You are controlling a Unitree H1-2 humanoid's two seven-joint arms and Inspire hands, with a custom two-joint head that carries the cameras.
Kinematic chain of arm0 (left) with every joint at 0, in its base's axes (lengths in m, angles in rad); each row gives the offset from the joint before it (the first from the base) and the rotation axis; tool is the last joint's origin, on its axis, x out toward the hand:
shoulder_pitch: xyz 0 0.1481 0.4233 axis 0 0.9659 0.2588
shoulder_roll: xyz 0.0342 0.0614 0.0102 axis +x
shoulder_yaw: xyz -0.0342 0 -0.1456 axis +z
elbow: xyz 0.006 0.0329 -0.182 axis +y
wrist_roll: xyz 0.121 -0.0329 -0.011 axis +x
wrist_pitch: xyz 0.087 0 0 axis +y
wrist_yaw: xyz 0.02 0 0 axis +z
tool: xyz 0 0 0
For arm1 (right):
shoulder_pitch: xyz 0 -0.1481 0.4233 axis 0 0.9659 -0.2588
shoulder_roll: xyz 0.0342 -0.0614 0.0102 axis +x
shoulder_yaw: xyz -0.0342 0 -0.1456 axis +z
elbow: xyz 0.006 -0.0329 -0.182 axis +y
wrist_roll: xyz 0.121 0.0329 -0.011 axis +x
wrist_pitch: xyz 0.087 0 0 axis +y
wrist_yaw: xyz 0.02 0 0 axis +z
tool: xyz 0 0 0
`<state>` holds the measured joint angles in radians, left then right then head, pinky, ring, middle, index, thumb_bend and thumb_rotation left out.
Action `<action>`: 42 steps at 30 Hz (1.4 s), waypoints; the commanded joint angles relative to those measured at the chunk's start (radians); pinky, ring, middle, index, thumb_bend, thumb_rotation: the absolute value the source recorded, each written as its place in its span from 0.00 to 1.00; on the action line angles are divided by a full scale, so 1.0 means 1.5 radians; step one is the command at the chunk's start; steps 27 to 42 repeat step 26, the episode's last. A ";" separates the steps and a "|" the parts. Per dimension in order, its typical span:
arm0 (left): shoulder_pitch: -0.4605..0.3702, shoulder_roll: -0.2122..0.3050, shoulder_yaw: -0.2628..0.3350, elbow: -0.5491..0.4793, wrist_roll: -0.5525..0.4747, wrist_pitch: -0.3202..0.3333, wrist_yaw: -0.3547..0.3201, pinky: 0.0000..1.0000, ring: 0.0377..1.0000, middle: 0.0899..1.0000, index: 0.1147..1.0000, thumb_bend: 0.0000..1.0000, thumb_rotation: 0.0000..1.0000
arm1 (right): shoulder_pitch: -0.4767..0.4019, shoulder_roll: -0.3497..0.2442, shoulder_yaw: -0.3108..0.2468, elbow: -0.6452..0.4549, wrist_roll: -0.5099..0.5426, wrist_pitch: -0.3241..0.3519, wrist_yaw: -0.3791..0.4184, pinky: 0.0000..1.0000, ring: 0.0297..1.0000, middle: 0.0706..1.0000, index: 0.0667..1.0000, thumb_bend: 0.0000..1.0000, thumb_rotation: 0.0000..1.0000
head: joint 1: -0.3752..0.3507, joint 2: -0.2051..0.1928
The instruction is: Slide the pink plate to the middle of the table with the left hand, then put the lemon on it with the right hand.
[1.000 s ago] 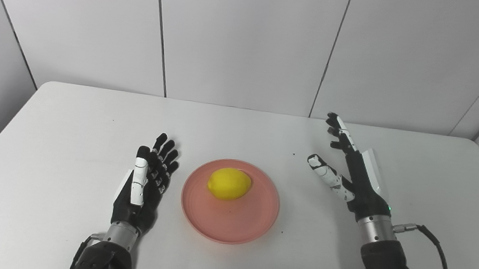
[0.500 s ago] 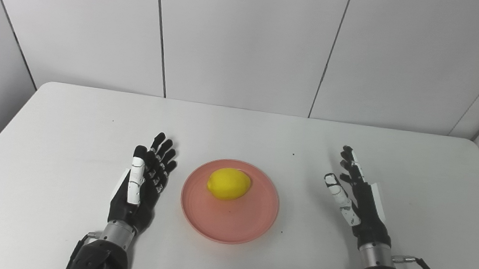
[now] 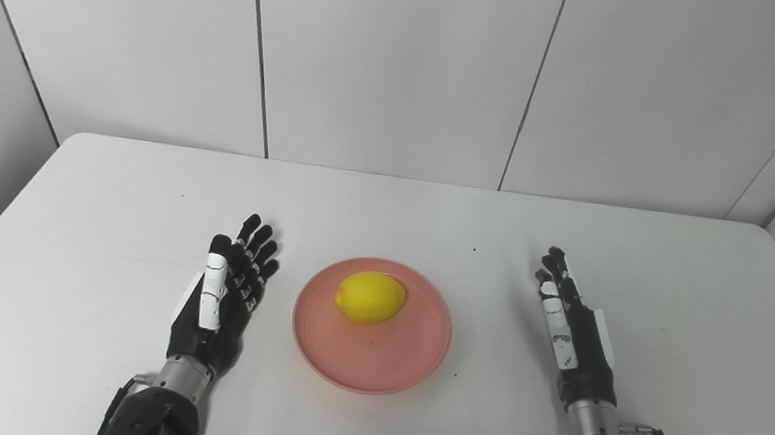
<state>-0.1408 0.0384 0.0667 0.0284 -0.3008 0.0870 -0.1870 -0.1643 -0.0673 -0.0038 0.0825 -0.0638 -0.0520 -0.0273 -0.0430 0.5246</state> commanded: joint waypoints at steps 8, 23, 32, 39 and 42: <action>0.000 0.005 0.002 -0.011 -0.011 0.023 0.001 1.00 1.00 1.00 1.00 0.72 0.99 | -0.010 0.024 0.000 0.004 0.027 -0.023 0.005 0.94 0.92 0.94 0.94 0.32 1.00 | 0.002 0.001; 0.003 0.007 -0.011 -0.016 0.000 0.018 0.003 1.00 1.00 1.00 1.00 0.71 1.00 | -0.008 0.030 -0.001 -0.009 0.041 -0.018 0.008 0.94 0.93 0.94 0.95 0.28 1.00 | 0.006 0.000; 0.006 0.008 -0.016 -0.024 0.005 0.022 0.005 1.00 1.00 1.00 1.00 0.71 1.00 | -0.008 0.031 -0.001 -0.009 0.040 -0.020 0.007 0.93 0.93 0.95 0.95 0.27 1.00 | 0.005 0.001; 0.006 0.008 -0.016 -0.024 0.005 0.022 0.005 1.00 1.00 1.00 1.00 0.71 1.00 | -0.008 0.031 -0.001 -0.009 0.040 -0.020 0.007 0.93 0.93 0.95 0.95 0.27 1.00 | 0.005 0.001; 0.006 0.008 -0.016 -0.024 0.005 0.022 0.005 1.00 1.00 1.00 1.00 0.71 1.00 | -0.008 0.031 -0.001 -0.009 0.040 -0.020 0.007 0.93 0.93 0.95 0.95 0.27 1.00 | 0.005 0.001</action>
